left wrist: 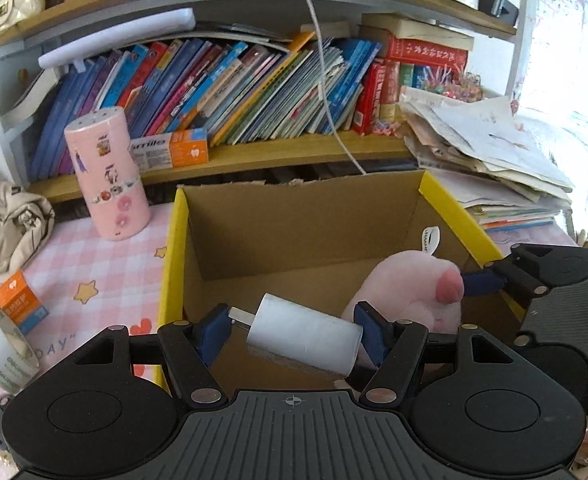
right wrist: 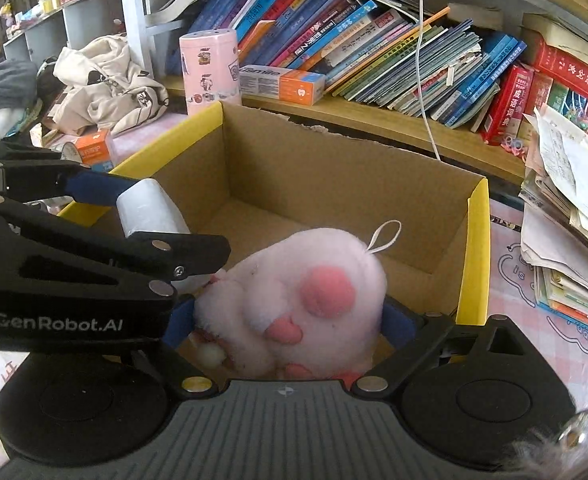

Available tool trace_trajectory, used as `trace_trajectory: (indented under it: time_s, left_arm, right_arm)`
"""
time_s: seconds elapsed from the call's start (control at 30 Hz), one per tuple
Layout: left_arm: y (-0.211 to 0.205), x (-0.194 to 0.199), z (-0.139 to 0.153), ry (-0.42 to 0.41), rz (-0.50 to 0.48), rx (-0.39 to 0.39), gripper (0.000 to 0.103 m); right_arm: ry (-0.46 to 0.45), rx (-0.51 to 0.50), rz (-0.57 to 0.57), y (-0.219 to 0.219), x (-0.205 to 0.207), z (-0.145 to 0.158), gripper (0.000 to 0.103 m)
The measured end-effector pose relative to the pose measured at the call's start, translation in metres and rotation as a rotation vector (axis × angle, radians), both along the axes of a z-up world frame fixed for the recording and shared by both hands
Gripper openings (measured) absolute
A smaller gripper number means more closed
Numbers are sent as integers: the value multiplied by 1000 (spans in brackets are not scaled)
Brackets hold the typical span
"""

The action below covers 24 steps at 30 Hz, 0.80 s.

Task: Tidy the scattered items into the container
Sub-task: 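Open the right gripper to drop the pig while the left gripper releases the charger into the box, then raise both open grippers away from the yellow box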

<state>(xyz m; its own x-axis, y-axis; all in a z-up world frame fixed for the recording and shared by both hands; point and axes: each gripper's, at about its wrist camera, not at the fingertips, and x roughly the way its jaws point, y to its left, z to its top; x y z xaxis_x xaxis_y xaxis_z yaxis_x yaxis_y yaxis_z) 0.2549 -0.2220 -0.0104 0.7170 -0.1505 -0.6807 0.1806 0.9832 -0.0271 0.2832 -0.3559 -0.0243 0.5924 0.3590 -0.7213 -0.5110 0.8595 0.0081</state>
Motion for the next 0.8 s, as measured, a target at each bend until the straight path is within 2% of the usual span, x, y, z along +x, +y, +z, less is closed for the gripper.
trace_trajectory:
  time_s: [0.17,0.47,0.8]
  left_arm:
    - [3,2,-1,29,26,-15,70]
    - [5,-13,17,-73,65,10,81]
    - [12,-44,34,-152,101,14,85]
  right_arm:
    - [-1,1,-1,1,0,0,97]
    - [-44,48,-42,-7,-10,9,99]
    - [-130,88,-57,-10,-35,28,99]
